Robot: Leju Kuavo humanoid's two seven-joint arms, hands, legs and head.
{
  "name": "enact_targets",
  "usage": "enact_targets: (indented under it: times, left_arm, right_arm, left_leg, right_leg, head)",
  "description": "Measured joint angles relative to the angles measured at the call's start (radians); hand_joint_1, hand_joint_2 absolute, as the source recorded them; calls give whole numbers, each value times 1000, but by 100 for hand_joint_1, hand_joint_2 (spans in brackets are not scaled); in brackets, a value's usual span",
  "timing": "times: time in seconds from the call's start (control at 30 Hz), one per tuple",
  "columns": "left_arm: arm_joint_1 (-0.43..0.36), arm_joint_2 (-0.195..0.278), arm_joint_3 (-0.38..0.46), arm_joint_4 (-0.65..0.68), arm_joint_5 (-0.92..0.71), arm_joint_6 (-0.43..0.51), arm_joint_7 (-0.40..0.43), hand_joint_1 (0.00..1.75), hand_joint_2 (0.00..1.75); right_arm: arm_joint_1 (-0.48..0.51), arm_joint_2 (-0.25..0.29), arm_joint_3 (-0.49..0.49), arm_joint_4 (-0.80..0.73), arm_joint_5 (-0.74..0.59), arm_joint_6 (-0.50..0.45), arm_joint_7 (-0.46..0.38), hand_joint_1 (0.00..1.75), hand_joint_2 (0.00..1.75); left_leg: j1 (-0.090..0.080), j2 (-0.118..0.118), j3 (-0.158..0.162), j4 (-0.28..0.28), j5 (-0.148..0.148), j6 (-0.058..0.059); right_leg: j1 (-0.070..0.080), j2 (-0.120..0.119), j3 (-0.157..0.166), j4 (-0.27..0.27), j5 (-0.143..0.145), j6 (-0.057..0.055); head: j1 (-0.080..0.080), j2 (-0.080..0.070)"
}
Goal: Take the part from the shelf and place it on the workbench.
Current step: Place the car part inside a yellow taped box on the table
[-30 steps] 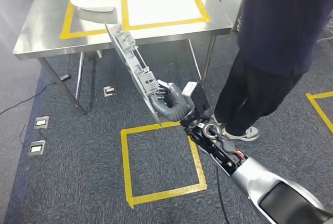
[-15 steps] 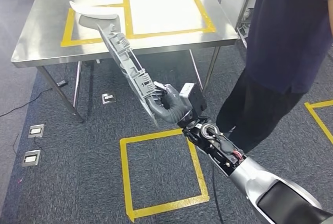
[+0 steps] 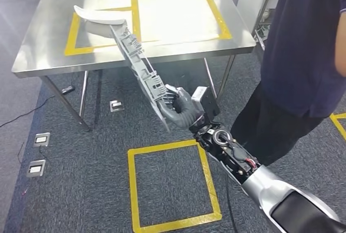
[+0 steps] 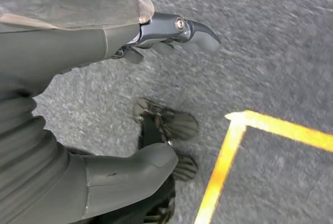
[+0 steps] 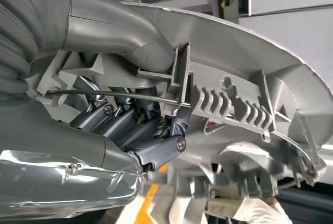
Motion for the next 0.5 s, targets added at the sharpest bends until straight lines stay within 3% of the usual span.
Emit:
enact_targets:
  times: [0.1, 0.13, 0.17, 0.2, 0.27, 0.3, 0.37, 0.43, 0.5]
  left_arm:
    - [0, -1, 0, 0, 0, 0, 0, 0, 175]
    - [1, -1, 0, 0, 0, 0, 0, 0, 175]
    - [2, -1, 0, 0, 0, 0, 0, 0, 175]
    - [3, -1, 0, 0, 0, 0, 0, 0, 175]
    - [4, 0, 0, 0, 0, 0, 1, 0, 175]
    - [3, 1, 0, 0, 0, 0, 1, 0, 175]
    - [2, 2, 0, 0, -1, 0, 1, 0, 175]
    - [2, 2, 0, 0, -1, 0, 1, 0, 175]
    - [2, 1, 0, 0, -1, 0, 1, 0, 175]
  right_arm:
    - [-1, 0, 0, 0, 0, -2, -2, 175, 175]
    - [1, 0, 0, 0, 0, -2, -2, 175, 175]
    - [3, 0, 0, 0, 0, -2, -2, 175, 175]
    - [5, 0, 0, 0, 0, -2, -1, 175, 175]
    - [6, 0, 0, 0, 0, -2, 0, 175, 175]
    - [4, 0, 0, 0, 0, -2, -1, 175, 175]
    - [0, 0, 0, -1, 0, -2, -2, 175, 175]
    - [0, 0, 0, -2, 0, -2, -2, 175, 175]
    - [0, 0, 0, -2, 0, -2, -1, 175, 175]
  left_leg:
    - [4, 4, -123, 199, -69, -15]
    - [5, 5, -156, 237, -80, -18]
    - [6, 5, -172, 237, -69, -19]
    - [6, 6, -168, 197, -35, -19]
    - [6, 7, -123, 47, 68, -10]
    - [4, 7, -102, -16, 99, -4]
    - [-2, 7, -83, -72, 116, 9]
    - [-2, 7, -70, -76, 112, 21]
    - [1, 7, -51, -80, 106, 33]
  right_leg:
    - [-1, 0, 15, -4, -12, -7]
    - [-1, 0, 21, -4, -19, -7]
    - [-1, 1, 30, -4, -26, -7]
    - [-1, 1, 40, -4, -34, -7]
    - [0, 2, 62, -3, -51, -3]
    - [1, 3, 69, -3, -58, 0]
    - [1, 4, 75, -1, -69, 11]
    - [0, 4, 79, 6, -78, 22]
    - [-1, 1, 63, 56, -101, 32]
  head:
    - [-13, 0]
    - [-14, 0]
    - [-15, 0]
    - [-16, 0]
    - [-19, 0]
    - [-21, 0]
    - [-23, 0]
    - [-22, 0]
    - [-17, 0]
